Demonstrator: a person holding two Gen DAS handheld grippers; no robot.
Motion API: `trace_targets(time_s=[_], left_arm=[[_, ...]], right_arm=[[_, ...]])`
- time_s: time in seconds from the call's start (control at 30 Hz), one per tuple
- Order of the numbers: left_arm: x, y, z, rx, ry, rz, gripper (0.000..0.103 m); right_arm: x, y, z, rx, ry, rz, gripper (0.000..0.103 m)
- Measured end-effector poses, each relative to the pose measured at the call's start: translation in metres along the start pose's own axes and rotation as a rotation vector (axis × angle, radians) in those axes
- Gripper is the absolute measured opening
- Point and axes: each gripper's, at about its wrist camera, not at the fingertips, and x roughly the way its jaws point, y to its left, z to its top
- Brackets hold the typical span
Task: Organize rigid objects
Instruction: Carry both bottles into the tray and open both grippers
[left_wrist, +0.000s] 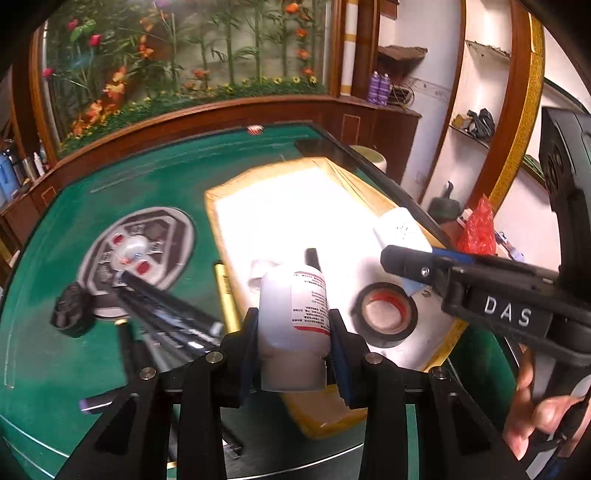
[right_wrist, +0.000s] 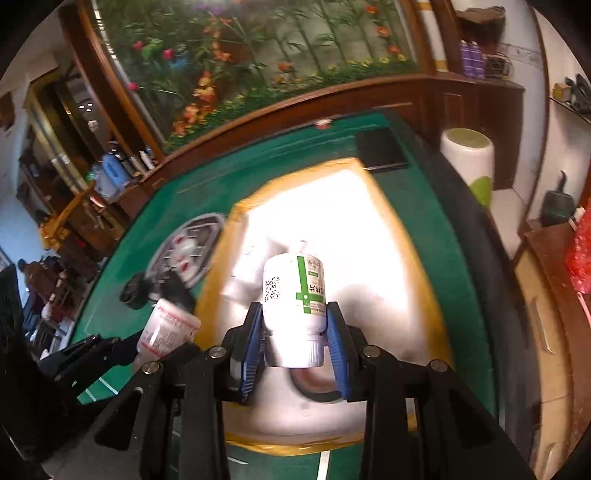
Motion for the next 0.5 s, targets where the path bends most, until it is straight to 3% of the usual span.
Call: trace_targets(time_s=[0.23,0.5], left_arm=[[0.025,-0.007,0.002,-0.013,0.044,0.005,0.037],[0.041,-0.001,0.006,-0.032,0.076,0.014,0.037]], right_arm=[[0.019,-0.022,0.008,-0.009,0.064,-0.075,0.032],[0.042,-0.013,0.018,-0.083,0.144,-0.139,0.032]])
